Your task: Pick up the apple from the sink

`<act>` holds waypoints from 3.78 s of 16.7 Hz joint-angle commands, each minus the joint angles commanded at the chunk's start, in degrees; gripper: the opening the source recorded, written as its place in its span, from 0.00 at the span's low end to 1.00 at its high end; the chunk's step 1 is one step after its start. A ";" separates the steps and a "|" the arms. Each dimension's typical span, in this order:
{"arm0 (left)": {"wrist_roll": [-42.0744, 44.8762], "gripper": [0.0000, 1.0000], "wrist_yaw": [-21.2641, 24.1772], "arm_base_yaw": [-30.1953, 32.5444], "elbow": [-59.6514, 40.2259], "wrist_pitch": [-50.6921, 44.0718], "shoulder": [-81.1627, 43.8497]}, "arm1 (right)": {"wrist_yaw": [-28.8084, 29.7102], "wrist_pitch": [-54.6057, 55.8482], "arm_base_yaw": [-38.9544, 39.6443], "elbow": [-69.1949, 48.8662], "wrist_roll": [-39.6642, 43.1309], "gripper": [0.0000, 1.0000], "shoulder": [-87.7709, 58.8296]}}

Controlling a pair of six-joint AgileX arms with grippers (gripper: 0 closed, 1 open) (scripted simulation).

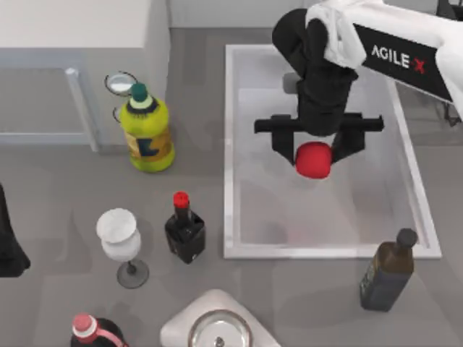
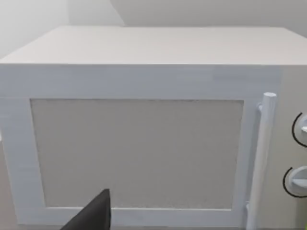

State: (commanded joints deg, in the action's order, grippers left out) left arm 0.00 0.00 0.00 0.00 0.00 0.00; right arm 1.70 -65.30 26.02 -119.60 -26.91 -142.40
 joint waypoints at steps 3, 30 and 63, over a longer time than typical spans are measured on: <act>0.00 1.00 0.00 0.00 0.00 0.00 0.00 | -0.01 -14.98 -0.08 -13.20 0.09 0.00 0.85; 0.00 1.00 0.00 0.00 0.00 0.00 0.00 | -1.59 -18.20 -28.14 10.13 28.06 0.00 26.36; 0.00 1.00 0.00 0.00 0.00 0.00 0.00 | -1.59 6.06 -28.24 32.31 28.13 0.98 24.35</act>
State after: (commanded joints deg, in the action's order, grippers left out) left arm 0.00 0.00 0.00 0.00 0.00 0.00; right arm 0.11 -59.24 -2.23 -87.30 1.23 -118.06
